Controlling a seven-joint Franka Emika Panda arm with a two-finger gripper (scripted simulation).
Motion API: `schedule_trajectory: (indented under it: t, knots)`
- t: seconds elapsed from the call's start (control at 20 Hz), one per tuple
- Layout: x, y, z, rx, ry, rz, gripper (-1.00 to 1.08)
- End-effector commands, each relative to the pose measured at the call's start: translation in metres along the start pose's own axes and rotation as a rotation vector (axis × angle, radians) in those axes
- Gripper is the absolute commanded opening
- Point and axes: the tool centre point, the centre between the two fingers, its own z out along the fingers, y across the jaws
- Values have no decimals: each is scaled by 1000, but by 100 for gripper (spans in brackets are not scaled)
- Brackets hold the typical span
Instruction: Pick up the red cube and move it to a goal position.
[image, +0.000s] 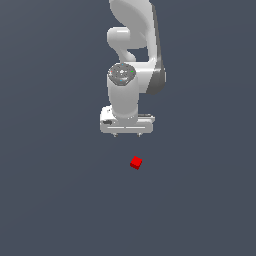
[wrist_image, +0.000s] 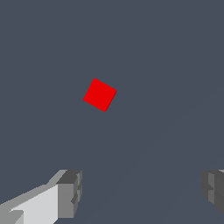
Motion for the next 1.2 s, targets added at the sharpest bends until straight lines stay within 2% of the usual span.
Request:
schedule_trajectory:
  t: [0.0, 0.55, 1.15]
  knots:
    - [0, 0, 0, 0, 0, 0, 100]
    - [8, -8, 18, -3, 9, 67, 100]
    - [39, -29, 79, -15, 40, 295, 100]
